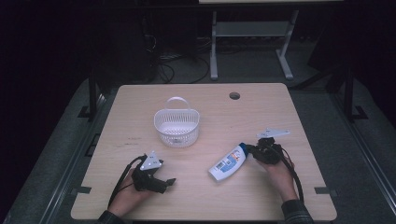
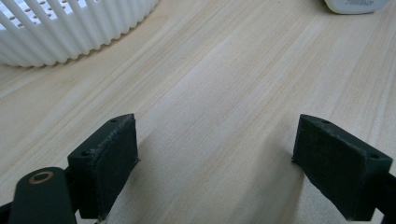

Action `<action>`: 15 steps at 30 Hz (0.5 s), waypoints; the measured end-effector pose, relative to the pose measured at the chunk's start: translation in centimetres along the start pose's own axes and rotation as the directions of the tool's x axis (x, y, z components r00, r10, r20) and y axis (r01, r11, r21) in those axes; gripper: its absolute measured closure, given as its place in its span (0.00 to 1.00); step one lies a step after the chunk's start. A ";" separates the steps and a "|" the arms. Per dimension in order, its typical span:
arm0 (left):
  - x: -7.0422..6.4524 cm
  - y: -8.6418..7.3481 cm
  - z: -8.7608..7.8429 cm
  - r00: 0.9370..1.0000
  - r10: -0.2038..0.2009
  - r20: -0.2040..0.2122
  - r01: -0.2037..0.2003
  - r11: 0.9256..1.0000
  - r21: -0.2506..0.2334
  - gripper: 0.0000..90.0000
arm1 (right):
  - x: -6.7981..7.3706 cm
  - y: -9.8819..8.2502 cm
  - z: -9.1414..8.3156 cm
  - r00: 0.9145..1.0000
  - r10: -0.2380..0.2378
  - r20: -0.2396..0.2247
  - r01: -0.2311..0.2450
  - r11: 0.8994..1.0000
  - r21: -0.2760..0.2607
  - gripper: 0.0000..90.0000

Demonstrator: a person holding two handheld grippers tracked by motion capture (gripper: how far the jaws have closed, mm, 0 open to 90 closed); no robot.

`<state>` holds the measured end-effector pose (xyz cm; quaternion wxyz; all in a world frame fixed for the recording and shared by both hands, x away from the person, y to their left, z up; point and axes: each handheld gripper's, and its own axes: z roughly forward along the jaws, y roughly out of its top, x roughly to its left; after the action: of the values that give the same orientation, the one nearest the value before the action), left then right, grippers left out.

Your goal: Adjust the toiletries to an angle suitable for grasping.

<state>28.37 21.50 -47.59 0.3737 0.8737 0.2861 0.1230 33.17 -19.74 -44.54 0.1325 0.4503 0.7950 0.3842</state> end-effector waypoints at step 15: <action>0.0 0.0 0.0 1.000 0.001 -0.001 -0.001 1.000 -0.001 0.14 | 0.5 1.8 2.1 1.000 -0.001 -0.023 0.001 1.000 -0.013 0.99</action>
<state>28.38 21.51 -47.59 0.3738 0.8737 0.2856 0.1236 35.17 -17.75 -44.53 0.1264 0.4448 0.7941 0.3944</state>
